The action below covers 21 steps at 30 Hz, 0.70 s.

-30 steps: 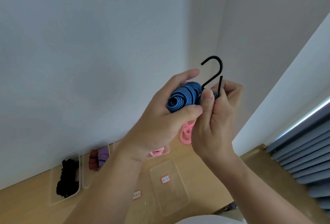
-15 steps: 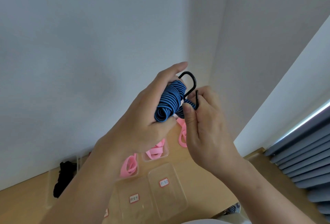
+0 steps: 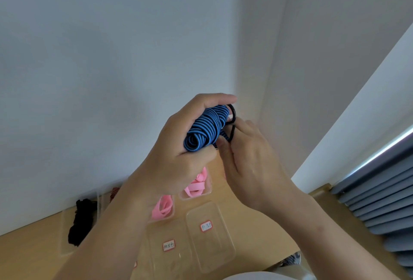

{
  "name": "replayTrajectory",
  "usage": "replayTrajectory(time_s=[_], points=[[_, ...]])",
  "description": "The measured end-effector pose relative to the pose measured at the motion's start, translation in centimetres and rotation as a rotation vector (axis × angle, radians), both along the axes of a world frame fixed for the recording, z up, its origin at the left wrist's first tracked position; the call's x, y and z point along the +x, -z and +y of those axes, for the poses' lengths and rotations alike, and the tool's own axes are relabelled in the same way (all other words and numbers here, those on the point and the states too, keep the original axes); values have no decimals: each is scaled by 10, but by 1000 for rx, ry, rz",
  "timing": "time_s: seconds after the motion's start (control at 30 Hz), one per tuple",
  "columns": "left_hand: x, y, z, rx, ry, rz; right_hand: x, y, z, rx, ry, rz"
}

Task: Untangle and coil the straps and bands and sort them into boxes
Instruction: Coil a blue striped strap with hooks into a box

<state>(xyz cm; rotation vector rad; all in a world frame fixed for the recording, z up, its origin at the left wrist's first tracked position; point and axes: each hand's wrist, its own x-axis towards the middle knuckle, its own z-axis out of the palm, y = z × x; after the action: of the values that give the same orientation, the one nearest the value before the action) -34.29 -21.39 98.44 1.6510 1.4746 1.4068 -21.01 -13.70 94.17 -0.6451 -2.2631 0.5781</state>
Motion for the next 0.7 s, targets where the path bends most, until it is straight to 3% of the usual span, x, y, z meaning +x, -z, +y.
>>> replayTrajectory(time_s=[0.2,0.4,0.7], points=[[6,12,4,61,-30,-148,5,-1,2,-58,48,-101],[10,17,6,50,-26,-271,5,9,-7,-35,172,265],[12,9,3,-73,-81,-30,3,17,-3,-16,182,320]])
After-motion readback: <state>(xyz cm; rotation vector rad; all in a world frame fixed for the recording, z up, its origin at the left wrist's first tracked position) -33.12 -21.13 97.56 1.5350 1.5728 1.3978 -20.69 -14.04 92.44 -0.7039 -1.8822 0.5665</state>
